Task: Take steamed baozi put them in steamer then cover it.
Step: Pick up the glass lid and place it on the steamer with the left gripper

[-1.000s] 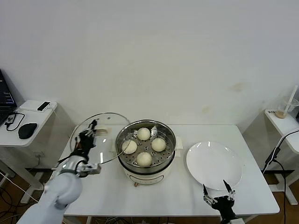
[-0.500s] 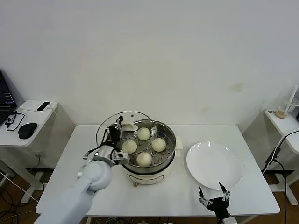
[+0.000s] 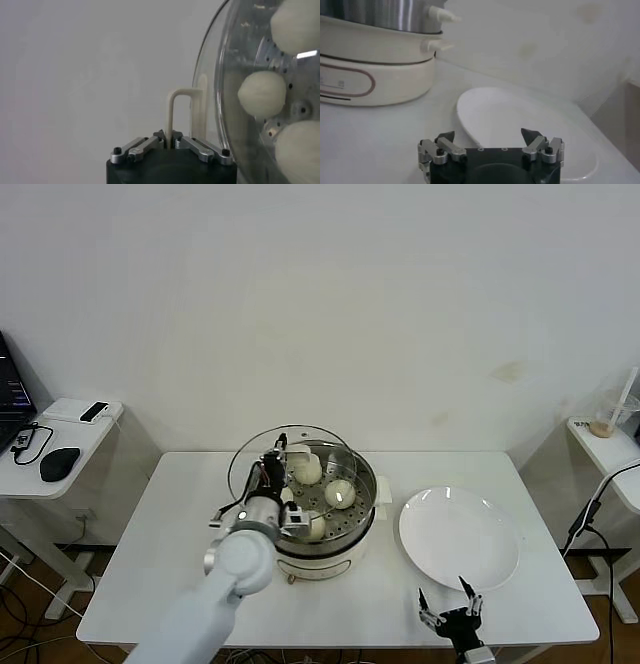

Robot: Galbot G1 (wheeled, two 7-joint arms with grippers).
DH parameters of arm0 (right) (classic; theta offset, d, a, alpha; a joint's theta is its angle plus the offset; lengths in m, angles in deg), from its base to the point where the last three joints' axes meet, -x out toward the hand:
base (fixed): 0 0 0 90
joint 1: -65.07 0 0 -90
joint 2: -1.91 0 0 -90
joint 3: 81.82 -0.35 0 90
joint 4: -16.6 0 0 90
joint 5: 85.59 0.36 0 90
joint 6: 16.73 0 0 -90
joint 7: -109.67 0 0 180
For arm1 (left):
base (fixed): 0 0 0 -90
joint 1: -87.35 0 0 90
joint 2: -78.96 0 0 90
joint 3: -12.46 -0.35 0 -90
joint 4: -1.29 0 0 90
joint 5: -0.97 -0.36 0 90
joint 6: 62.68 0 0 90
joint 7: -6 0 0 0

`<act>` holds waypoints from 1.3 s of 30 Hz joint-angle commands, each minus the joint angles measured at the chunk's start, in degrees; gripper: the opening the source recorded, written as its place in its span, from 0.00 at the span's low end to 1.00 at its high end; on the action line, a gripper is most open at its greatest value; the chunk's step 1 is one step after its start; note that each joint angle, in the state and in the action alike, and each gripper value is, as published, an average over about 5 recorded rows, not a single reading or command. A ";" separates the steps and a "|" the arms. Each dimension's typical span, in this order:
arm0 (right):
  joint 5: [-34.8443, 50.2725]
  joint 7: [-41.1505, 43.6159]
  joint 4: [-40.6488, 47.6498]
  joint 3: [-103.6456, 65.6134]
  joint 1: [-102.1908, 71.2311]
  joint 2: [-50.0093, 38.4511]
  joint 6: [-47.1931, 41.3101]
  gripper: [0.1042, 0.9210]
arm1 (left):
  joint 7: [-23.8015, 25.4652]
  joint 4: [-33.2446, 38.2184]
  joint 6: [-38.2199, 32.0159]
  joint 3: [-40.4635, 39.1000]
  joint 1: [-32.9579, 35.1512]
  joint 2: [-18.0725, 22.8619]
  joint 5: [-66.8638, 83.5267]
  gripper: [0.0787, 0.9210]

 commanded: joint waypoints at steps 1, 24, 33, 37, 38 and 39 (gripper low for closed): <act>-0.78 0.01 1.17 0.26 0.36 0.11 -0.10 0.88 | 2.79 -0.08 0.54 -1.00 1.43 6.08 -7.87 0.08; -0.89 0.29 2.13 -0.47 0.25 0.07 0.74 0.88 | 0.06 -3.89 -2.08 0.10 3.68 8.59 -10.01 0.08; -0.94 0.34 2.25 -0.56 0.16 0.07 0.83 0.88 | -0.17 -4.77 -2.43 0.40 3.92 8.70 -9.82 0.08; -0.94 0.47 1.89 -0.49 0.03 0.06 0.68 0.88 | -0.50 -4.90 -2.52 0.52 4.11 9.11 -9.71 0.08; -0.94 0.52 1.77 -0.49 -0.01 0.06 0.63 0.88 | -0.63 -4.83 -2.55 0.57 4.17 9.23 -9.71 0.08; -0.94 0.55 1.68 -0.49 -0.04 0.06 0.61 0.88 | -0.74 -4.71 -2.57 0.61 4.23 9.33 -9.70 0.08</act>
